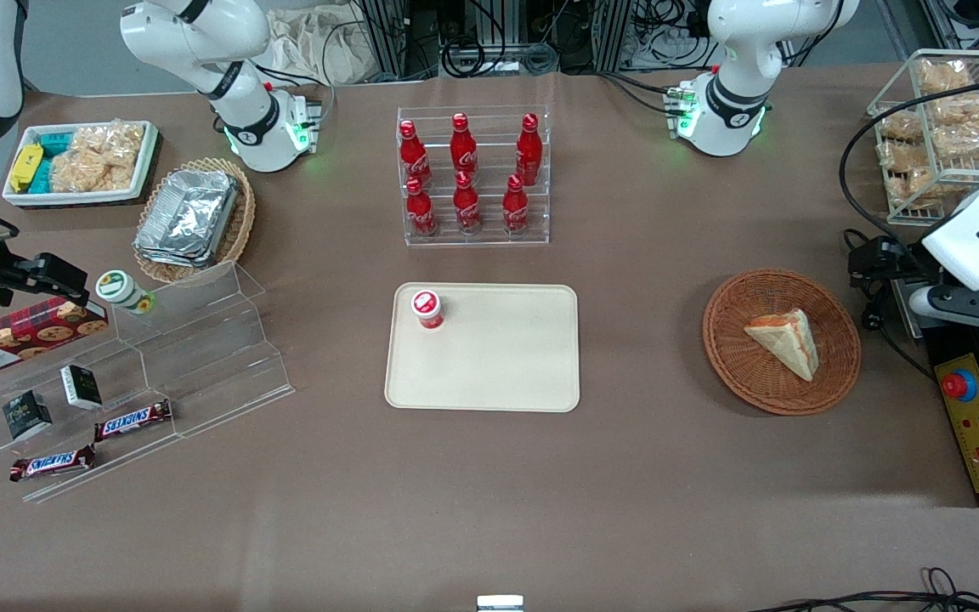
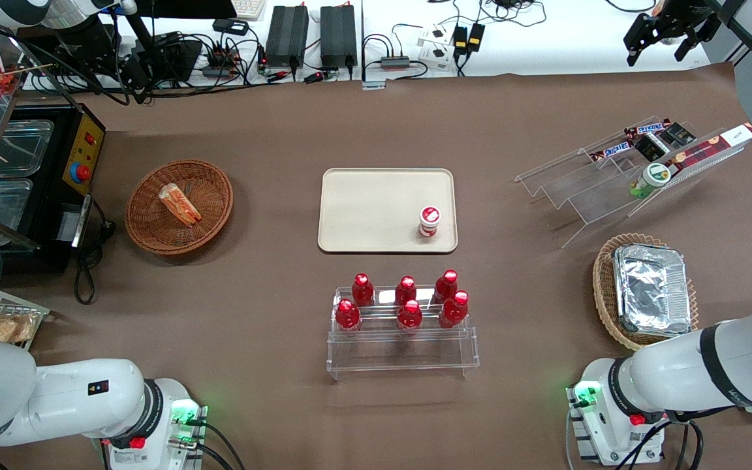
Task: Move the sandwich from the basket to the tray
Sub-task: 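Move the left gripper over the wrapped sandwich in the wicker basket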
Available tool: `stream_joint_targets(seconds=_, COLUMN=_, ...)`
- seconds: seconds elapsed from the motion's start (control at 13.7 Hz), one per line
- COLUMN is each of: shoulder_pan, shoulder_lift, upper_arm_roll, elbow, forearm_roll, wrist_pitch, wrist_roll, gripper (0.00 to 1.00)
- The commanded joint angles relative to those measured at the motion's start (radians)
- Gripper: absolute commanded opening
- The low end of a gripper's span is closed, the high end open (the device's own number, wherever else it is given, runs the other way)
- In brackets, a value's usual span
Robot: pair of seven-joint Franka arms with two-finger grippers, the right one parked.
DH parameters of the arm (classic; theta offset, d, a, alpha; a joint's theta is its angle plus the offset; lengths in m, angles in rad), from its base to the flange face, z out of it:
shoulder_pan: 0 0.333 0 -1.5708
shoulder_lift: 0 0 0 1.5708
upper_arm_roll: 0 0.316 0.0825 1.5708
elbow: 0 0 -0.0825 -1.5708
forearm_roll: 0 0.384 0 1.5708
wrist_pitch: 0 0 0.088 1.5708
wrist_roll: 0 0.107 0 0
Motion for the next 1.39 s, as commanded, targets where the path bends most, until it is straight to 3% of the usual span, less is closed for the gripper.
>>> stream_joint_targets(seconds=0.0, shoulder_pan=-0.001, shoulder_lift=0.021, upper_arm_roll=-0.007, elbow=0.041, forearm_roll=0.002, wrist_pitch=-0.025, wrist_roll=-0.029, gripper=1.0)
stream_joint_targets(seconds=0.29, shoulder_pan=-0.001, shoulder_lift=0.059, upper_arm_roll=-0.021, elbow=0.072, forearm_roll=0.005, wrist_pitch=-0.076, wrist_roll=-0.097, gripper=1.0)
stream_joint_targets(seconds=0.66, shoulder_pan=0.003, shoulder_lift=0.039, upper_arm_roll=-0.018, elbow=-0.069, forearm_roll=0.005, wrist_pitch=-0.034, wrist_roll=-0.568, gripper=1.0)
stream_joint_targets(seconds=1.02, shoulder_pan=0.008, shoulder_lift=0.004, upper_arm_roll=-0.008, elbow=-0.365, forearm_roll=0.006, wrist_pitch=0.313, wrist_roll=-0.764, gripper=1.0)
stream_joint_targets(seconds=1.31, shoulder_pan=0.008, shoulder_lift=0.036, upper_arm_roll=-0.007, elbow=-0.483, forearm_roll=0.009, wrist_pitch=0.495, wrist_roll=-0.921, gripper=1.0)
